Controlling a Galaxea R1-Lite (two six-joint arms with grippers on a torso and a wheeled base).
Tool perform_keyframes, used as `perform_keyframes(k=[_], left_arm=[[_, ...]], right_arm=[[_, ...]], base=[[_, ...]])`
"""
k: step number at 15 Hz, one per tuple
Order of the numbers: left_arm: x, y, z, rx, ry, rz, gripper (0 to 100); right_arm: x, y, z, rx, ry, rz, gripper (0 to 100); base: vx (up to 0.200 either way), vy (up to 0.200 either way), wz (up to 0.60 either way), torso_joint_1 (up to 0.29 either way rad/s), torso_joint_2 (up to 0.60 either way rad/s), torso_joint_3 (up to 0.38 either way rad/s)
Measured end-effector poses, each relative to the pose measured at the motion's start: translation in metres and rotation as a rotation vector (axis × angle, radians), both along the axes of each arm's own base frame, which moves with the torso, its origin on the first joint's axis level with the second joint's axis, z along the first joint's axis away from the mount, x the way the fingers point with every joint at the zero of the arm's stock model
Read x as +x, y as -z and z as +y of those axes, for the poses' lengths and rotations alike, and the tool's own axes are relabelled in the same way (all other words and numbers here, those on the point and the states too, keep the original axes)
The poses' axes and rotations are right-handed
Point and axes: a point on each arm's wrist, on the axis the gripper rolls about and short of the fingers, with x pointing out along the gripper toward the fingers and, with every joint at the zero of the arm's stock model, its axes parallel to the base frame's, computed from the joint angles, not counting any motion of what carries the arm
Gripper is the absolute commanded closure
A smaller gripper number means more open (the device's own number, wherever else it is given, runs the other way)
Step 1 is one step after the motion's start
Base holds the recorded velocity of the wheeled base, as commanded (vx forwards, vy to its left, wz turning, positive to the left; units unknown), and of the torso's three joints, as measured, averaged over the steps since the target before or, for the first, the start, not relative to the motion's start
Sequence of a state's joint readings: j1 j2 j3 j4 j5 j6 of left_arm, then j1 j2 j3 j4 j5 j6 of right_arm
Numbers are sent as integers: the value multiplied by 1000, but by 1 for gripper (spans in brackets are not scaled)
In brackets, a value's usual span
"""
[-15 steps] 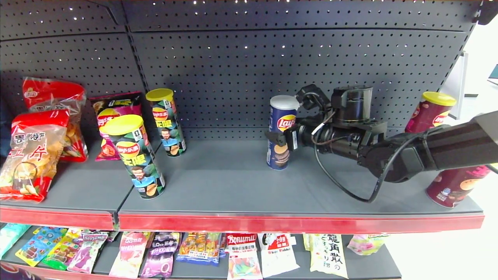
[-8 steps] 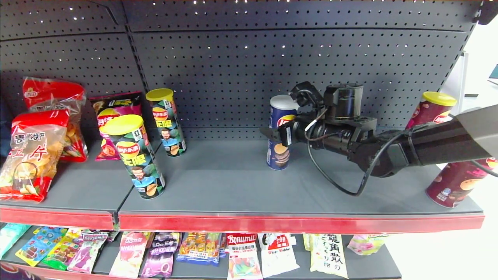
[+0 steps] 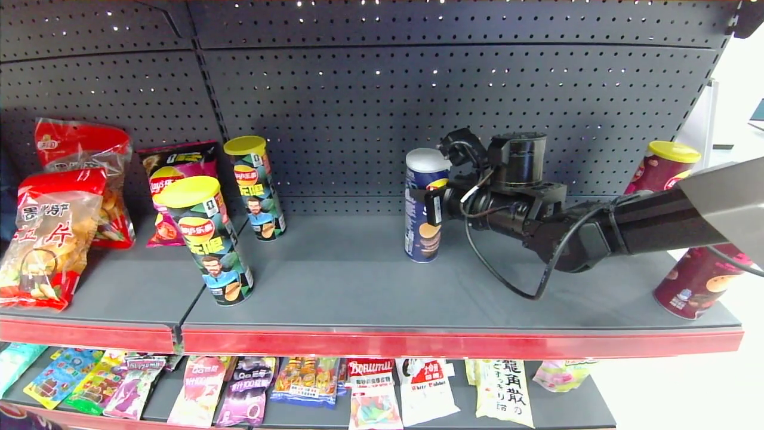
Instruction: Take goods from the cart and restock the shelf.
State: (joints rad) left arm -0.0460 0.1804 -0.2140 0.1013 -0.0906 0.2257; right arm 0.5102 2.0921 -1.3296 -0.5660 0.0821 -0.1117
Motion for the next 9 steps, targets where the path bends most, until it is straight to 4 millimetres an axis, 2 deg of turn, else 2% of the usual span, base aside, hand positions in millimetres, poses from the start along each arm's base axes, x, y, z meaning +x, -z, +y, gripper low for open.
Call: perform_keyframes(k=[3,9], left_arm=[[0,-1,0,-1,0,-3,100],[-1,-6,0,-1,-5,-15,100]], right_arm=[[-5,-2,-2,-11,39,1,100],[-48,-19,-17,11,188,22,100]], base=[[0,0,0,0,0,0],[0,0,0,0,0,0]])
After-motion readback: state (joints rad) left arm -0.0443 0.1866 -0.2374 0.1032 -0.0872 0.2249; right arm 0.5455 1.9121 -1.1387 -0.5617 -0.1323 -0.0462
